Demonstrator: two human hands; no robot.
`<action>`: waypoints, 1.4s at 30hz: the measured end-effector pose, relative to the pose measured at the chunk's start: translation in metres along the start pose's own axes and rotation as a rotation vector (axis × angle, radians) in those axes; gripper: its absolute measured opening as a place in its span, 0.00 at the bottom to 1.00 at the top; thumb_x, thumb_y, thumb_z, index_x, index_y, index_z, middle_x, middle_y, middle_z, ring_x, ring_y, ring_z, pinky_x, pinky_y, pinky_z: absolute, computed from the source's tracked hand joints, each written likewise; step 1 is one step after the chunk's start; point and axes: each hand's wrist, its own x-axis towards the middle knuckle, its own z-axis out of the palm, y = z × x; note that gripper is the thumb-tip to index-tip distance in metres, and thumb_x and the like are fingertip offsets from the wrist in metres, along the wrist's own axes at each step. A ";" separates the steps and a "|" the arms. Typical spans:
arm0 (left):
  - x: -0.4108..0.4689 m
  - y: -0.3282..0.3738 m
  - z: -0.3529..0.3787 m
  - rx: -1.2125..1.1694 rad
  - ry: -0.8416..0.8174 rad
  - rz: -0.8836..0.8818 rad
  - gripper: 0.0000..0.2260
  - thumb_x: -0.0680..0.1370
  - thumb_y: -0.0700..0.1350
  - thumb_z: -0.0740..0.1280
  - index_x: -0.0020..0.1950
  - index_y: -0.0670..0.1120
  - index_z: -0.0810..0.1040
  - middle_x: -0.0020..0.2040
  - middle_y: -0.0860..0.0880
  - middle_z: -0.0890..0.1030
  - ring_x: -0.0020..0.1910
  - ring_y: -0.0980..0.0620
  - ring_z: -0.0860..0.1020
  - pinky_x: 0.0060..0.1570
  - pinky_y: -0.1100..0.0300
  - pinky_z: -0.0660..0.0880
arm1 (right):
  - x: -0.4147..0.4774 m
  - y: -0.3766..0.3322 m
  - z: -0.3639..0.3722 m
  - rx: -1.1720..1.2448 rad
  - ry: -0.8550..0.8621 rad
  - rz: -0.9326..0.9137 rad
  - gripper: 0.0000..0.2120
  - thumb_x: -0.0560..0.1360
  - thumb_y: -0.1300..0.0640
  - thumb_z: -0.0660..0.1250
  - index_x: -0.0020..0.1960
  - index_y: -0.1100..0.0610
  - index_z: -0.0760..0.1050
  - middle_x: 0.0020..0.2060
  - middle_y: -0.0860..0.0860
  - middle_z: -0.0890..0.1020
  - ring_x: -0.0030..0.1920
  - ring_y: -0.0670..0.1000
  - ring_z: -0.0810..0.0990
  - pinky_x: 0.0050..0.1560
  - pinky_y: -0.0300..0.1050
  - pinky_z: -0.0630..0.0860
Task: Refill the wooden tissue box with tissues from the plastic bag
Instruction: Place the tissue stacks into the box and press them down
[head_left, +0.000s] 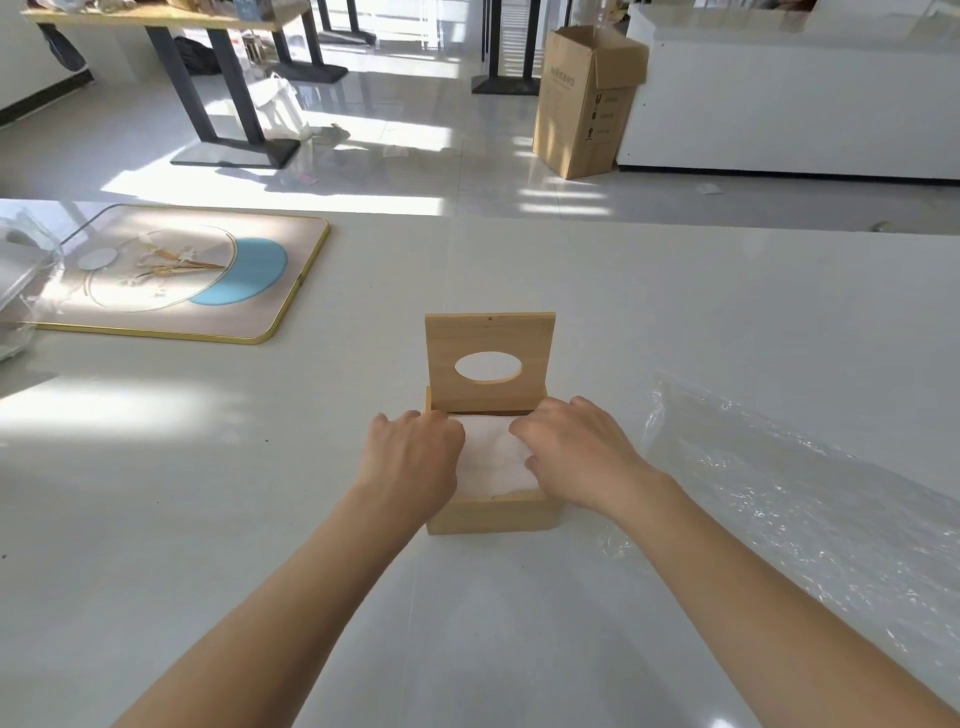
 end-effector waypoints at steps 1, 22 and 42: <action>-0.002 -0.003 0.000 -0.034 0.003 0.005 0.04 0.75 0.39 0.60 0.41 0.47 0.70 0.48 0.49 0.79 0.49 0.47 0.76 0.45 0.57 0.63 | -0.001 0.003 0.002 0.086 0.058 0.015 0.04 0.74 0.62 0.61 0.41 0.57 0.71 0.41 0.52 0.81 0.46 0.55 0.74 0.42 0.46 0.64; 0.019 -0.019 0.030 -1.908 -0.181 -0.778 0.33 0.75 0.66 0.53 0.75 0.49 0.61 0.75 0.54 0.61 0.74 0.54 0.58 0.73 0.48 0.55 | 0.012 0.014 0.005 1.971 0.053 0.887 0.28 0.70 0.29 0.57 0.62 0.43 0.74 0.64 0.54 0.73 0.62 0.51 0.73 0.61 0.54 0.71; 0.031 -0.016 0.021 -2.041 -0.411 -0.631 0.29 0.71 0.64 0.62 0.61 0.44 0.79 0.61 0.41 0.79 0.56 0.40 0.77 0.60 0.47 0.72 | 0.020 0.014 0.007 2.077 -0.098 0.857 0.40 0.66 0.38 0.70 0.71 0.52 0.62 0.46 0.56 0.82 0.45 0.58 0.83 0.46 0.51 0.79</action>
